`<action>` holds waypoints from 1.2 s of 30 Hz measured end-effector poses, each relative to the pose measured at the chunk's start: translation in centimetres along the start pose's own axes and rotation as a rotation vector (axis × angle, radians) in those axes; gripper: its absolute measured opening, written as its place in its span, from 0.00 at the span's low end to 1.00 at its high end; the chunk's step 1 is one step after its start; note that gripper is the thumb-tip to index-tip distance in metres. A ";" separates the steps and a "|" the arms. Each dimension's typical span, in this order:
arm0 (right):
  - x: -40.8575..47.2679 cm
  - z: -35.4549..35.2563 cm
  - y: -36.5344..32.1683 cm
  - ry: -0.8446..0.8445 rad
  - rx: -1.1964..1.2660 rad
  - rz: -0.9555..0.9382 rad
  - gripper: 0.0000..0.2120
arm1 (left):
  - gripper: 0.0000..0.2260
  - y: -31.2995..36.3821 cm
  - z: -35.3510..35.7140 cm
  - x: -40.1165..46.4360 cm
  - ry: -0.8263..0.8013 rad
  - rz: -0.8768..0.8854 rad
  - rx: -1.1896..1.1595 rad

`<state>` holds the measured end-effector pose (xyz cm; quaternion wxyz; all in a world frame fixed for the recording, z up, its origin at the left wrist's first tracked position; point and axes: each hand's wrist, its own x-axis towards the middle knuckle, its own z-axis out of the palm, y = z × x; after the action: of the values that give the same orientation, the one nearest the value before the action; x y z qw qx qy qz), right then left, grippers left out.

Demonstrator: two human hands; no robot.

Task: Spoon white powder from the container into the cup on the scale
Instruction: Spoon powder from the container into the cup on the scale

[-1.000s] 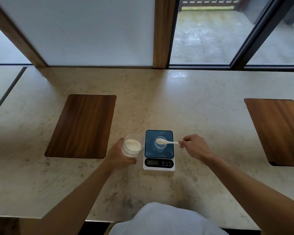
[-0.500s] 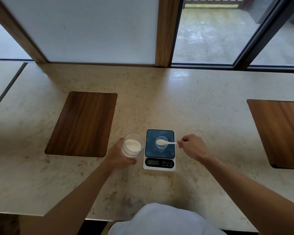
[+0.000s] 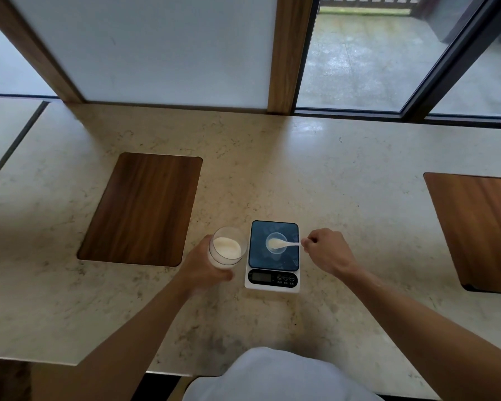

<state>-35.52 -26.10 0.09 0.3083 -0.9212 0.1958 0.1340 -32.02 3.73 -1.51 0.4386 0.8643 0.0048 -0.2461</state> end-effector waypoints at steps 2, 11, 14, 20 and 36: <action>0.0 0.0 -0.1 0.014 -0.022 -0.025 0.16 | 0.43 0.0 0.0 0.1 0.001 0.006 0.011; -0.5 0.3 -0.6 0.076 -0.113 -0.113 0.14 | 0.40 -0.1 0.3 0.0 0.002 0.016 -0.006; -0.7 0.3 -0.8 0.100 -0.132 -0.150 0.14 | 0.40 0.0 0.3 0.0 0.004 0.015 -0.013; -1.1 0.1 -0.9 0.141 -0.202 -0.213 0.12 | 0.41 0.0 0.4 0.0 -0.002 0.027 0.013; -3.5 -0.8 -0.6 0.235 -0.228 -0.413 0.12 | 0.43 0.5 0.8 -0.3 -0.028 0.094 0.055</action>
<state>-38.23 -25.20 2.31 0.1986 -0.9797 0.0219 -0.0184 -32.53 2.88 -1.40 0.4257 0.8718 -0.0489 -0.2372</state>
